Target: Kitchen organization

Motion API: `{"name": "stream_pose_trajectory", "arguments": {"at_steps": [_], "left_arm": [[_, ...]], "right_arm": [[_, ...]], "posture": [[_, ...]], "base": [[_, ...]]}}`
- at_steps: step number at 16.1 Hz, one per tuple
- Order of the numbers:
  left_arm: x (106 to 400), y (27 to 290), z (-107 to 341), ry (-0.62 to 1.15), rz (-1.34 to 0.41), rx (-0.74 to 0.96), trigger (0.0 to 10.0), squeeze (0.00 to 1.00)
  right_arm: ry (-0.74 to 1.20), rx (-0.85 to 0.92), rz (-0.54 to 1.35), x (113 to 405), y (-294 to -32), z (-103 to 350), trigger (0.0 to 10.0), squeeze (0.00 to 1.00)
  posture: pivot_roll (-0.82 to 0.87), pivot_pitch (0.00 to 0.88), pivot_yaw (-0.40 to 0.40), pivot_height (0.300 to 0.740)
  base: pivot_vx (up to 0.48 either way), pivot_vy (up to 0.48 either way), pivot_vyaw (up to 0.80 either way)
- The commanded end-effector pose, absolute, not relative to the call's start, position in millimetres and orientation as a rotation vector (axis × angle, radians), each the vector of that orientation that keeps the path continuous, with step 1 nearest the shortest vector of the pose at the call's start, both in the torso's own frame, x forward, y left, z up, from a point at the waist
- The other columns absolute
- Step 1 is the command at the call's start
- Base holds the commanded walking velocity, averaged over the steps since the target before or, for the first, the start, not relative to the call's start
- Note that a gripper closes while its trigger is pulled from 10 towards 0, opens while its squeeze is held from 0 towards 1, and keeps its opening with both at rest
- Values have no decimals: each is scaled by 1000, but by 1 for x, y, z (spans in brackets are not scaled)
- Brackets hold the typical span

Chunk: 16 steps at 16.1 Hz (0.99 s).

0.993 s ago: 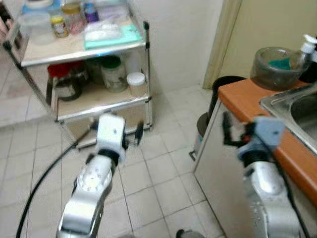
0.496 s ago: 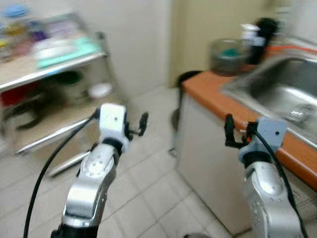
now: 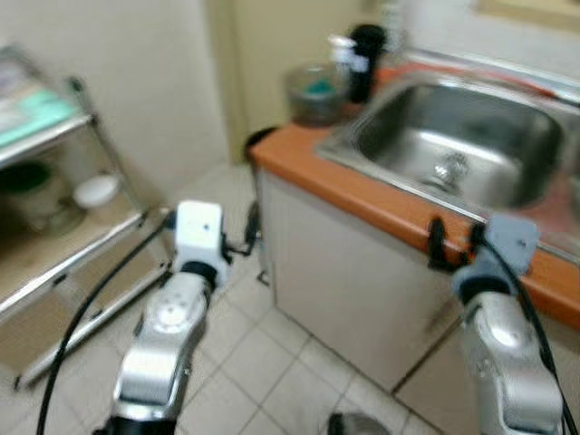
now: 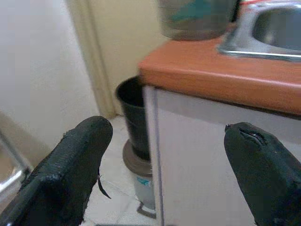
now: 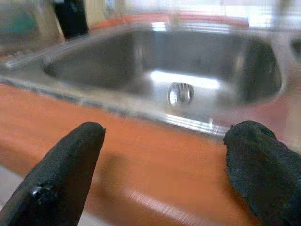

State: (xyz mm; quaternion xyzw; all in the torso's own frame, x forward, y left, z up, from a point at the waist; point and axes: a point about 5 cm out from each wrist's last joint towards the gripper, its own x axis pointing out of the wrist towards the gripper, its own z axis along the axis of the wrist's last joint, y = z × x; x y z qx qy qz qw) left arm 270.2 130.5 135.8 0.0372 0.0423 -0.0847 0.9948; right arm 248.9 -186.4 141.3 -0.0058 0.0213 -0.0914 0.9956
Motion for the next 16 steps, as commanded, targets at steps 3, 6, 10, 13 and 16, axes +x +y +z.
{"name": "stream_pose_trajectory", "arguments": {"at_steps": [3, 6, 10, 13, 16], "left_arm": [[277, 122, 140, 45, -193, 104, 10000, 0], [279, 124, 140, 63, -186, 88, 10000, 0], [282, 127, 145, 40, -162, 87, 10000, 0], [277, 134, 143, 52, -115, 76, 10000, 0], [272, 138, 141, 60, -96, 79, 10000, 0]], "right_arm": [[18, -38, -168, 247, -180, 151, 10000, 1000], [67, -6, -151, 248, -176, 142, 10000, 1000], [55, -10, -131, 250, -172, 150, 10000, 1000], [71, -7, -108, 255, -168, 148, 10000, 1000], [100, -16, -112, 258, -168, 146, 10000, 1000]], "posture": [[-163, 0, 77, 740], [-177, 0, 71, 740], [-162, 0, 44, 740], [-139, 0, 18, 740], [-123, 0, 8, 740]], "base": [[0, 0, 0], [0, 0, -260], [0, 0, -773], [0, 0, -775], [0, 0, -715]]}}
